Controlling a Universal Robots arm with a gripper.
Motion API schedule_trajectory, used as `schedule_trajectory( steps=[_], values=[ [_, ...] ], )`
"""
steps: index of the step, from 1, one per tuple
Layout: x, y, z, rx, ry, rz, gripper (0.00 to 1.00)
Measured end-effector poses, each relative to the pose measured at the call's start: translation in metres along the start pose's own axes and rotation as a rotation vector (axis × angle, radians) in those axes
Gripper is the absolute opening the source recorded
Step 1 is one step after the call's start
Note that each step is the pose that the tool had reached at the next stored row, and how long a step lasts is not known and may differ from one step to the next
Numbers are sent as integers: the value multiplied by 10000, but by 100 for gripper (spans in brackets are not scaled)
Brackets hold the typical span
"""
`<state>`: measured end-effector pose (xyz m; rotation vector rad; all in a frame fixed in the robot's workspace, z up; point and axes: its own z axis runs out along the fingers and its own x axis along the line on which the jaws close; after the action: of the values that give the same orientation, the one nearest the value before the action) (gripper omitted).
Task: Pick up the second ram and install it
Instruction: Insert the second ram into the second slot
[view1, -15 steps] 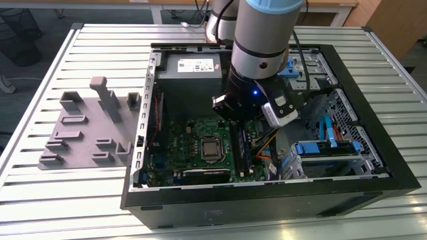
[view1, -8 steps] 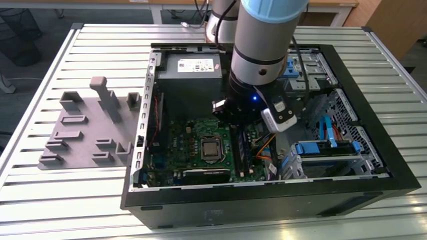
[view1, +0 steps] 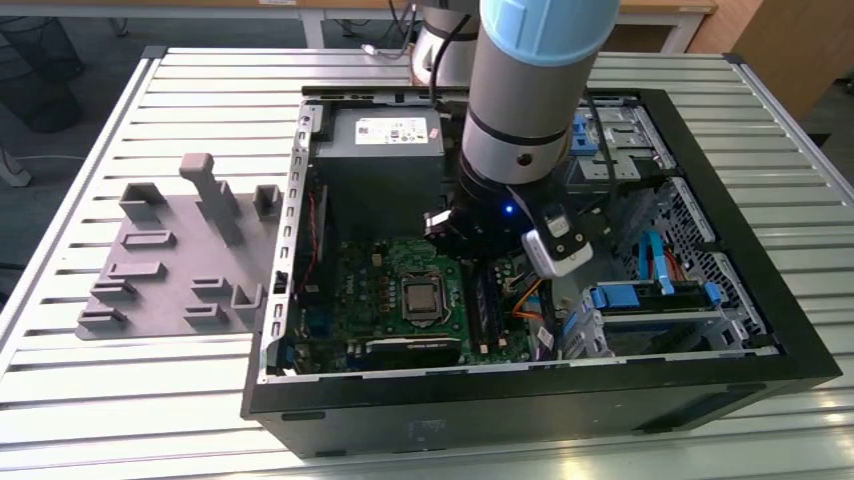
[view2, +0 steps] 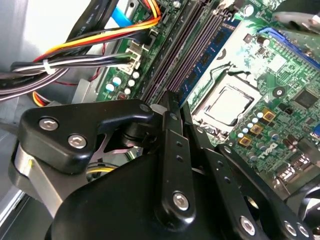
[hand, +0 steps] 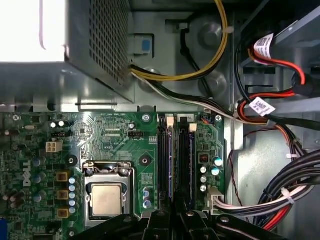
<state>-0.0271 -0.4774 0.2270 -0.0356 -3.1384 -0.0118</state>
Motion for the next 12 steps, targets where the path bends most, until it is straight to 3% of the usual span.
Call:
schedule_trajectory(
  steps=[5,12],
  values=[
    [-1,-3,75,3,1,-2,14],
    [-1,-4,84,3,1,-3,14]
  ],
)
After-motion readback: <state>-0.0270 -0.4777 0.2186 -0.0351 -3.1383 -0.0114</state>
